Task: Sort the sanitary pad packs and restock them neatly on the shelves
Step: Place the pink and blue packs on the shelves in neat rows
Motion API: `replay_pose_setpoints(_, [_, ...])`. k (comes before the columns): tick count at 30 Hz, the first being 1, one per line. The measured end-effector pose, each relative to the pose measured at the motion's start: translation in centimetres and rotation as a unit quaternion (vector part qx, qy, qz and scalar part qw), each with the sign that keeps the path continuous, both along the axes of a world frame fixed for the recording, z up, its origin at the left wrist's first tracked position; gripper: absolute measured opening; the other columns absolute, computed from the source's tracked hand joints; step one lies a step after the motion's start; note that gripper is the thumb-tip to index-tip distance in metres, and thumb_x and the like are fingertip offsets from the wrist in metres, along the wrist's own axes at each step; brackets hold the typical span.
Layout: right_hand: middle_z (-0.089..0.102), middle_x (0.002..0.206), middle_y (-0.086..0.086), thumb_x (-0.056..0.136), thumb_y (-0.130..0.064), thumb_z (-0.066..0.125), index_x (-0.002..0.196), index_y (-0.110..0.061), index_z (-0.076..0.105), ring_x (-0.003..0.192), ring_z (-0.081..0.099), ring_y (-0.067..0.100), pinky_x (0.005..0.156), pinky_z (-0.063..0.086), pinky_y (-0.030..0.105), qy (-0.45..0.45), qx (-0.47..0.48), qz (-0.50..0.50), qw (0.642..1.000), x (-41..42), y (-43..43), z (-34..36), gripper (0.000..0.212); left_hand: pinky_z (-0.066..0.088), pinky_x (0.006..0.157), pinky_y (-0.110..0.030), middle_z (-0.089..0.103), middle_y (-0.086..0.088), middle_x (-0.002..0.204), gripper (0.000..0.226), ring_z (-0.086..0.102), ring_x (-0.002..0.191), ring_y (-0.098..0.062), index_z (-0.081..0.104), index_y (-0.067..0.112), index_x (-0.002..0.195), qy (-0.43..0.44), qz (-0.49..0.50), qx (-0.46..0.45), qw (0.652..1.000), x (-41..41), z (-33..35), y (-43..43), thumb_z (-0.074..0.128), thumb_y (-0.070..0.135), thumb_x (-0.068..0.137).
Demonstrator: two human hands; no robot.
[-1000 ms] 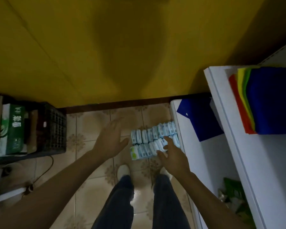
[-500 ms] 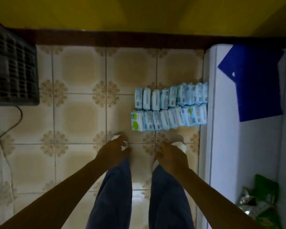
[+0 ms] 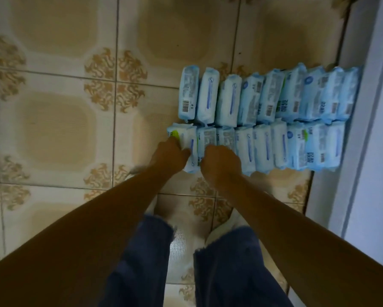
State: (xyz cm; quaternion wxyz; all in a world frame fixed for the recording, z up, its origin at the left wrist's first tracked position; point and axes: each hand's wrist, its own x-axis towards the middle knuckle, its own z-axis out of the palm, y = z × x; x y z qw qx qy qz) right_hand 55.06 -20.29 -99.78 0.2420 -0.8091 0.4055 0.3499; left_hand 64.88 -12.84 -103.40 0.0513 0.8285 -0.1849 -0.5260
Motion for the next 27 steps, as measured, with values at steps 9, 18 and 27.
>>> replay_pose_setpoints(9, [0.043, 0.112, 0.011, 0.092, -0.024, 0.056, 0.096, -0.012, 0.061, 0.096, 0.051, 0.025, 0.071, 0.051, 0.034, -0.209, -0.046, -0.087, 0.973, -1.0, 0.1, 15.5, 0.014, 0.042, 0.073, -0.033, 0.052, 0.003, 0.074, 0.024, 0.051, 0.077, -0.018, 0.048, 0.027, 0.067, 0.140, 0.172, -0.138, 0.965, 3.3, 17.9, 1.5, 0.066, 0.028, 0.083])
replay_pose_setpoints(18, [0.048, 0.128, 0.003, 0.083, -0.030, 0.066, 0.102, -0.034, 0.048, 0.117, 0.054, 0.010, 0.083, 0.050, 0.013, -0.578, -0.118, -0.223, 0.776, 3.7, -4.5, 50.3, 0.027, 0.057, 0.069, -0.023, 0.070, 0.003, 0.098, 0.021, 0.070, 0.087, -0.007, 0.050, 0.008, 0.097, 0.164, 0.260, -0.429, 0.849, 7.9, 53.5, -5.0, 0.064, 0.013, 0.082])
replay_pose_setpoints(27, [0.038, 0.145, -0.005, 0.074, -0.043, 0.074, 0.146, -0.016, 0.022, 0.132, 0.041, 0.013, 0.098, 0.046, 0.028, -0.662, -0.190, -0.127, 0.714, 3.5, -3.5, 77.2, 0.093, 0.057, 0.078, -0.027, 0.064, 0.010, 0.125, 0.066, 0.063, 0.111, -0.011, 0.046, 0.025, 0.137, 0.145, 0.124, -0.598, 0.779, 8.7, 80.9, -5.7, 0.074, 0.039, 0.078])
